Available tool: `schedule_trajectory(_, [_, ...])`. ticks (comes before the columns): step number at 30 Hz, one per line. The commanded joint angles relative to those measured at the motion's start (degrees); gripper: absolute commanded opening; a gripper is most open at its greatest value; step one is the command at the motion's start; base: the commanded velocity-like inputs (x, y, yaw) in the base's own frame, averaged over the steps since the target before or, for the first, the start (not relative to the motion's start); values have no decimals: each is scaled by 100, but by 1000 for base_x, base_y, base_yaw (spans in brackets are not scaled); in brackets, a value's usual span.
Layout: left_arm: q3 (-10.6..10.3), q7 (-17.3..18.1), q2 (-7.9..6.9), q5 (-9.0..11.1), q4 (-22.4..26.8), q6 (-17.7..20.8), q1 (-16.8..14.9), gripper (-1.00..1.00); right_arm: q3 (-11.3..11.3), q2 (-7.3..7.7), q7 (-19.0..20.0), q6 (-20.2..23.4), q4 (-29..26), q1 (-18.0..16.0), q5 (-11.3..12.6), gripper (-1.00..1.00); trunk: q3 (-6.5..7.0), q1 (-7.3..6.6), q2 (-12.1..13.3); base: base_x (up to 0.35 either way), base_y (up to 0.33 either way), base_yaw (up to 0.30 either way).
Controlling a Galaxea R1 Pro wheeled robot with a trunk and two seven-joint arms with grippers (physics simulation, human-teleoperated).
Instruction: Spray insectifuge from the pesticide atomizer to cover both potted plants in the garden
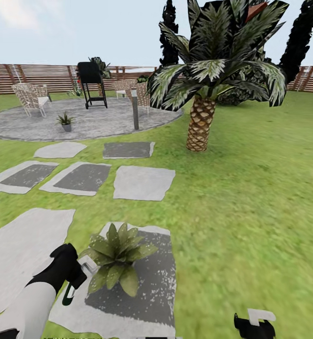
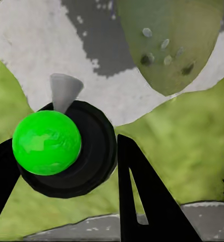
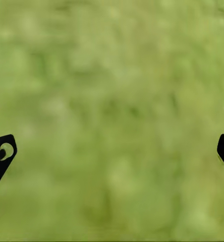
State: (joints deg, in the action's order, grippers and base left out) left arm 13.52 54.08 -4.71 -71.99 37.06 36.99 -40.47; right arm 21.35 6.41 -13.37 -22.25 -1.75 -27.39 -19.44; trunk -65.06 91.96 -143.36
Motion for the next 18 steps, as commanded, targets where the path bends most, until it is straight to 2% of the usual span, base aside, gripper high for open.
schedule_trajectory(1, [12, 37, -18, -73, 12, 27, -6, -100, 40, 1, -18, -15, 8, -3, -62, 100, -5, 0, -2, 35, -261, 275])
schedule_trajectory(5, [41, 71, -38, -113, -1, 71, -5, -100, 39, 1, -17, -16, 8, -3, -61, 100, -5, 0, -2, 9, -186, 271])
schedule_trajectory(6, [44, 302, -46, -110, -46, 108, -5, -100, 40, 1, -17, -16, 8, -3, -61, 100, -5, 0, -2, 1, -33, 223])
schedule_trajectory(7, [18, 704, -53, -142, -53, 106, -6, -100, 42, 1, -17, -16, 8, -3, -62, 100, -5, 0, -2, 1, -17, 154])
schedule_trajectory(8, [-2, 1326, -63, -240, -17, 95, -10, -100, 42, 1, -13, -16, 8, -3, -62, 100, -5, 0, -2, 0, -7, 63])
schedule_trajectory(9, [-9, 1613, -70, -330, 1, 88, -11, -100, 41, 1, -11, -15, 8, -3, -62, 100, -5, 0, -2, 0, -4, 40])
schedule_trajectory(10, [-14, 1897, -76, -523, 19, 87, -12, -100, 43, 2, -10, -15, 8, -3, -61, 100, -5, 0, -2, 0, -2, 21])
schedule_trajectory(11, [-6, 2035, -79, -765, 28, 103, -13, -100, 43, 6, -12, -12, 8, -3, -61, 100, -5, 0, -2, 0, -1, 11])
schedule_trajectory(13, [20, 2151, -82, -1146, 42, 126, -21, -100, 44, 20, -13, -12, 8, -3, -67, 100, -5, 0, -2, 0, 0, 4])
schedule_trajectory(15, [15, 2170, -83, -1240, 135, 143, -32, -100, 44, 37, -16, -13, 8, -3, -69, 100, -5, 0, -2, 0, -57, 1])
schedule_trajectory(18, [3, 2182, -73, -1277, 509, 158, -23, -100, 44, 57, -17, -12, 8, -3, -69, 100, -5, 0, -2, 0, -235, 0])
